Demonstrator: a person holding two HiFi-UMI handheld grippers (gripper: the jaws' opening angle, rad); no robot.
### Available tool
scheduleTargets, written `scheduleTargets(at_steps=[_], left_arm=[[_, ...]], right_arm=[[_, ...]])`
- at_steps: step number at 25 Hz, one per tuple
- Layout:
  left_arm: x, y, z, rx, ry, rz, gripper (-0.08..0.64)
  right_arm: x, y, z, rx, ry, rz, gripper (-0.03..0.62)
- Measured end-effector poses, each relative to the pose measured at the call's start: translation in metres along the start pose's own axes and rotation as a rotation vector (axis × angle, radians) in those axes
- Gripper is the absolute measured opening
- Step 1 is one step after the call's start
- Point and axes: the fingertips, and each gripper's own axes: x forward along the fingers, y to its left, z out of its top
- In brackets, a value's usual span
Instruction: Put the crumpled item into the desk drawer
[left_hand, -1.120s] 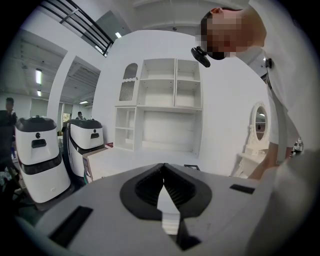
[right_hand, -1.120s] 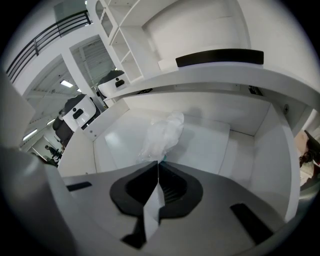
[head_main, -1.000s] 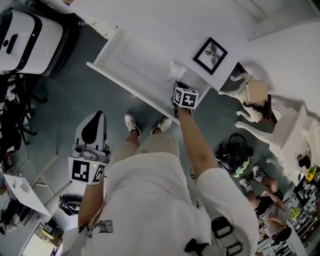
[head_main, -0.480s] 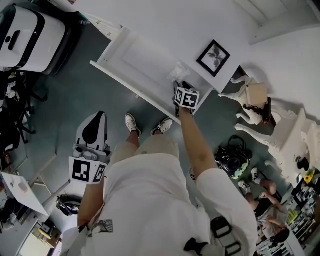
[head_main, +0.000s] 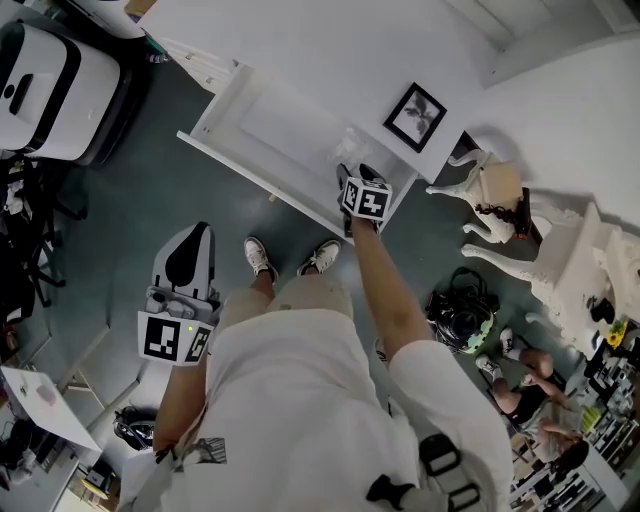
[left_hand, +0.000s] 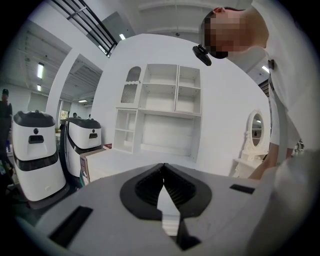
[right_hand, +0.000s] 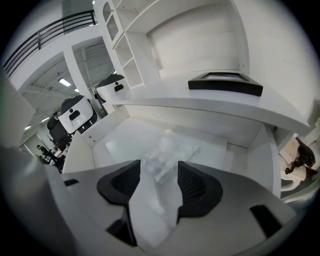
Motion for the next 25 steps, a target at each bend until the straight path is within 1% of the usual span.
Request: scheduleTargets(at_steps=[4,10,13,15,17,21,25], left_arm=[[0.005,0.0,0.006,-0.003,-0.029,-0.042,0.015],[0.007,0.0,0.016,-0.001,-0.065,-0.114,0.015],[0.009,0.001,0.021,-0.004,-0.079,-0.143,0.015],[0.011,0.001,0.023,-0.005,-0.089,-0.164,0.015],[0.014,0.0,0.028,-0.002,-0.1,-0.185,0.015],[0.017,0.002,0.041,0.009,-0.131,-0.216,0.015],[0.021,0.007,0.051,0.019,-0.155,-0.232,0.015]], right_arm=[[-0.016,0.003,0.006,0.007,-0.015,-0.013,0.236],[-0.05,0.012,0.015,-0.008,-0.052,-0.026,0.15],[-0.067,0.016,0.017,-0.009,-0.068,-0.035,0.098],[-0.078,0.017,0.017,-0.01,-0.079,-0.044,0.052],[-0.091,0.018,0.019,-0.017,-0.093,-0.057,0.03],[-0.115,0.021,0.026,-0.033,-0.127,-0.085,0.011],[-0.138,0.019,0.044,-0.037,-0.188,-0.105,0.011]])
